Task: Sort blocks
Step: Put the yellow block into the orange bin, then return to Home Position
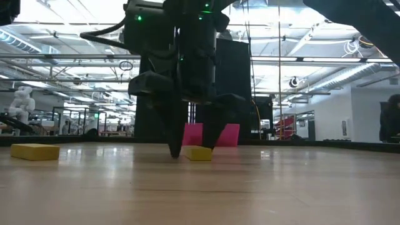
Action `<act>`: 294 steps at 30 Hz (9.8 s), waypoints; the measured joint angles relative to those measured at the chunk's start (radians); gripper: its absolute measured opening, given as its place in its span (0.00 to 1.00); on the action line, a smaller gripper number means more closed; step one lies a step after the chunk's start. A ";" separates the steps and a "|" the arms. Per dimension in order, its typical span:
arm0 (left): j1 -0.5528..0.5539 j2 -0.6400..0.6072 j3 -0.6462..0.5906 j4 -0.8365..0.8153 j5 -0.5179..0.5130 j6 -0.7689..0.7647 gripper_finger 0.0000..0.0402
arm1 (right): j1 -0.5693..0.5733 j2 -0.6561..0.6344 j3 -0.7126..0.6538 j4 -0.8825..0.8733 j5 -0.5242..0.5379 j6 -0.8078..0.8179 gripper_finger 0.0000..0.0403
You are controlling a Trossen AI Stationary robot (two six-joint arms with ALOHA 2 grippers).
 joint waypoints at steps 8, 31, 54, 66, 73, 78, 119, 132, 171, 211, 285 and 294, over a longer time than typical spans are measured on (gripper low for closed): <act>0.000 0.000 0.000 -0.007 0.000 0.000 0.66 | 0.001 0.038 0.003 -0.029 -0.019 -0.055 0.26; 0.000 0.000 0.000 -0.009 0.002 0.002 0.66 | 0.386 -0.519 -0.130 -0.419 0.260 0.158 0.21; 0.000 0.000 0.000 -0.005 -0.063 0.000 0.66 | 0.847 -0.988 -1.068 0.025 -0.029 1.079 0.21; 0.000 0.000 0.000 -0.002 -0.063 0.000 0.66 | 0.861 -0.991 -1.223 0.357 0.031 1.178 0.21; 0.000 0.000 0.000 -0.002 -0.063 0.000 0.66 | 0.861 -0.988 -1.188 0.349 0.031 1.123 0.44; 0.000 0.000 0.000 -0.006 -0.063 0.000 0.66 | 0.854 -0.988 -1.125 0.310 0.038 1.096 0.61; 0.000 0.000 0.000 0.029 -0.040 -0.027 0.66 | 0.087 0.081 0.252 0.635 -0.076 -0.500 0.00; 0.000 0.000 0.000 0.024 -0.040 -0.026 0.66 | 0.085 0.109 0.194 0.719 0.107 -0.605 0.02; 0.000 0.000 0.000 0.028 -0.037 -0.027 0.66 | 0.090 0.224 0.194 0.753 0.220 -0.614 0.65; 0.000 0.006 0.000 0.027 -0.040 -0.026 0.66 | 0.093 0.000 0.191 0.391 0.187 -0.630 0.22; 0.000 0.008 -0.001 0.065 -0.111 0.028 0.66 | 1.008 -0.890 -0.824 -0.233 0.441 0.991 0.68; 0.000 0.007 0.000 0.112 -0.102 0.028 0.66 | 0.983 -0.891 -0.543 -0.421 0.614 0.867 0.72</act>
